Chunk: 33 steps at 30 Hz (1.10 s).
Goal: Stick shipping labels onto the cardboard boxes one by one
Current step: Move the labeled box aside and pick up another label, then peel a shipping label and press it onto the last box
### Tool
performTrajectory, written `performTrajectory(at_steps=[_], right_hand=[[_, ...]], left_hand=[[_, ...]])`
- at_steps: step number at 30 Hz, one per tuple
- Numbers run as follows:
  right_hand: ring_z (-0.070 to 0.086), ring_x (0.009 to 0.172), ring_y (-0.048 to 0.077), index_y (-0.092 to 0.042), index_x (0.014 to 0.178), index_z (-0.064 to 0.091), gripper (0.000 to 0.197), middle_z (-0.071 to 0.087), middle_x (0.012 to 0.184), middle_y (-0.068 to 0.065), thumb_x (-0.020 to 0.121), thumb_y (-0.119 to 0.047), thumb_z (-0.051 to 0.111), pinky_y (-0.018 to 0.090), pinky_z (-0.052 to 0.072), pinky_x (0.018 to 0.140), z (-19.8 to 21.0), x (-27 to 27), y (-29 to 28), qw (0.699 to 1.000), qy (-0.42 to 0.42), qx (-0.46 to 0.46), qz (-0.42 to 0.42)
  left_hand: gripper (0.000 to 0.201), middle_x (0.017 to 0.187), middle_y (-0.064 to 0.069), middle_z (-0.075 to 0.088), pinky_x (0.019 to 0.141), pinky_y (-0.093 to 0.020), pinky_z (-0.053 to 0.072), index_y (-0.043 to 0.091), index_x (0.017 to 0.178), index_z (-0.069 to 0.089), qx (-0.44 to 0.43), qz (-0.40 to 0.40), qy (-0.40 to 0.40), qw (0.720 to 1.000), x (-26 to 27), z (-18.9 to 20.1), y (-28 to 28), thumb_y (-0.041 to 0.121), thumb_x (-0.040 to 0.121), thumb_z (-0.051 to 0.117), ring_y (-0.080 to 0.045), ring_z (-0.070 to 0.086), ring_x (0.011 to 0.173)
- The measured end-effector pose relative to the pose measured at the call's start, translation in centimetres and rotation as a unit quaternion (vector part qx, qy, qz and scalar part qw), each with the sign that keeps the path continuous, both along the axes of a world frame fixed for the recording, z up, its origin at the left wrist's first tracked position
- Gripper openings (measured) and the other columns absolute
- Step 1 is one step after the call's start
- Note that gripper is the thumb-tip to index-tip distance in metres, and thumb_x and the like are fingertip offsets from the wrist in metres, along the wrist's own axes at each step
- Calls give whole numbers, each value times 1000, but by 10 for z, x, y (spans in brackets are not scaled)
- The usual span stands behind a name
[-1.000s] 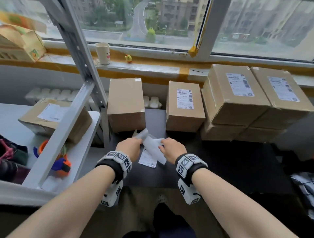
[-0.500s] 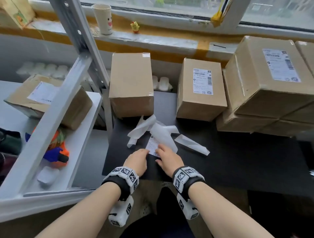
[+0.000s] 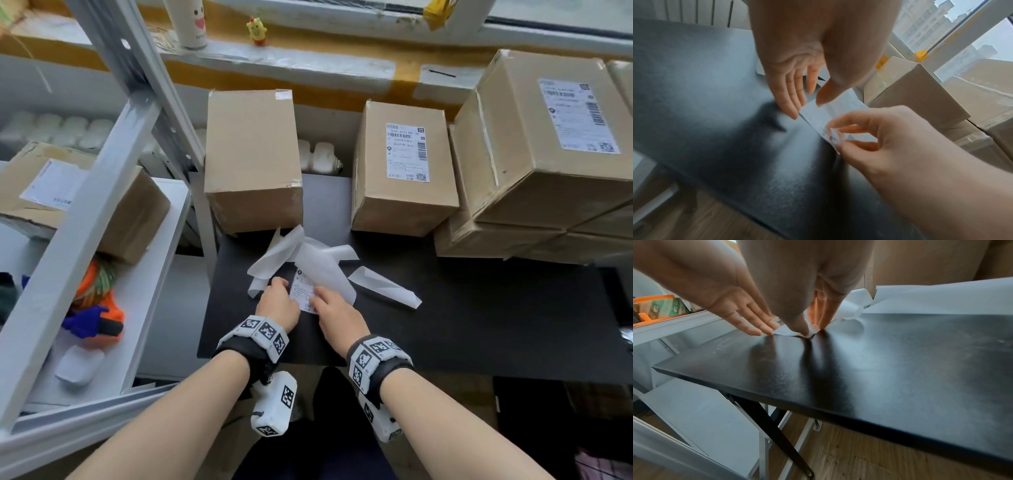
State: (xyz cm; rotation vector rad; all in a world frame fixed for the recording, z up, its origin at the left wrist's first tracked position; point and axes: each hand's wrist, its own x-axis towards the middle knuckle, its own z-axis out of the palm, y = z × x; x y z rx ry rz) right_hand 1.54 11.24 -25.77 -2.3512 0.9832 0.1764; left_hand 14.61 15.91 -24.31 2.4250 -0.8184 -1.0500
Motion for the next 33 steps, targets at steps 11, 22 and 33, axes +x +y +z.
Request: performTrajectory(at_steps=[11,22,33], right_hand=[[46,121,22,-13,127,49,35,47,134,2,92,-17,46,36,45,88,21,-5,-1,999,12,-29,15],[59,102,33,-15,113,59,27,66,109,12,97,-25,40,37,44,81,83,-10,-14,996,-19,-69,-59],[63,96,27,-17,107,68,28,71,102,8,86,-16,49,35,51,84,137,-10,-42,990,-96,-14,-106]], left_hand=[[24,71,-10,60,71,-35,54,9,66,53,28,88,203,975,-3,25,-11,10,90,52,-23,58,65],[18,64,-11,59,42,-14,45,7,73,48,-106,154,260,947,-9,86,-23,4,87,58,-5,57,36],[22,64,-12,61,63,-23,50,3,67,58,-152,130,255,946,-3,141,-42,1,88,55,-17,59,57]])
